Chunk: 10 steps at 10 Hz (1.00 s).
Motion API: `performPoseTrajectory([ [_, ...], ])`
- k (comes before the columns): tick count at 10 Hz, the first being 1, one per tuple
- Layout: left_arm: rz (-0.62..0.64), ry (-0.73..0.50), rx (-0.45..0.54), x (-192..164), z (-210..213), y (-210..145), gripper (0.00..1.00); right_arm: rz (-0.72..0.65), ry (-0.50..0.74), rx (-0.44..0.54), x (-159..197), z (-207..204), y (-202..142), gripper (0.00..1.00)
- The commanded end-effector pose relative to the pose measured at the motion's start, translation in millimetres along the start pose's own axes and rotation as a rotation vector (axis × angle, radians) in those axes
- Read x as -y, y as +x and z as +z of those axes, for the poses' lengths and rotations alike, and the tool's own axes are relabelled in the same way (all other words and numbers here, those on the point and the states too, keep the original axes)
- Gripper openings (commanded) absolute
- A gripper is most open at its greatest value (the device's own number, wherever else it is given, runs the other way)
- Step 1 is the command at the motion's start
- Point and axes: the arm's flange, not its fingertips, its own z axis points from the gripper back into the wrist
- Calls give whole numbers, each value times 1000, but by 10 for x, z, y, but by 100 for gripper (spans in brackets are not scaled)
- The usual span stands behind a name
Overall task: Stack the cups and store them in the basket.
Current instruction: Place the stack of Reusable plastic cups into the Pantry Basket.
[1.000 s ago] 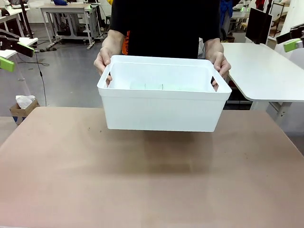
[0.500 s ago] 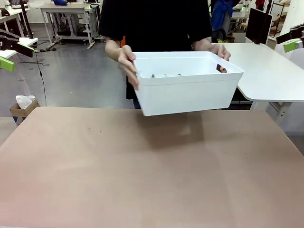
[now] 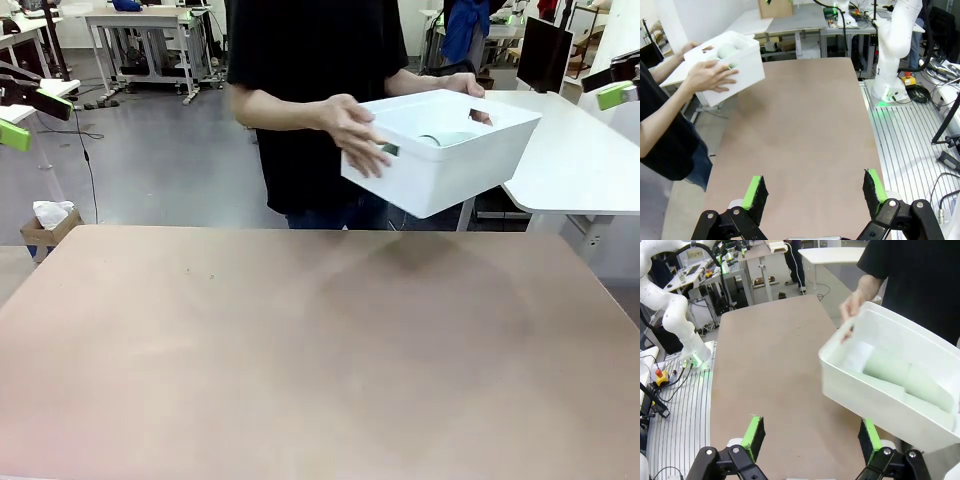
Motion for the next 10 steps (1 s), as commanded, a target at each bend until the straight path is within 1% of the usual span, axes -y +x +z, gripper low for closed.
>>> performPoseTrajectory([
  [1,11,-6,1,11,-4,34,100,-17,-13,-8,6,1,39,100],
  [10,11,-6,1,11,-4,34,100,-17,-13,-8,6,1,39,100],
])
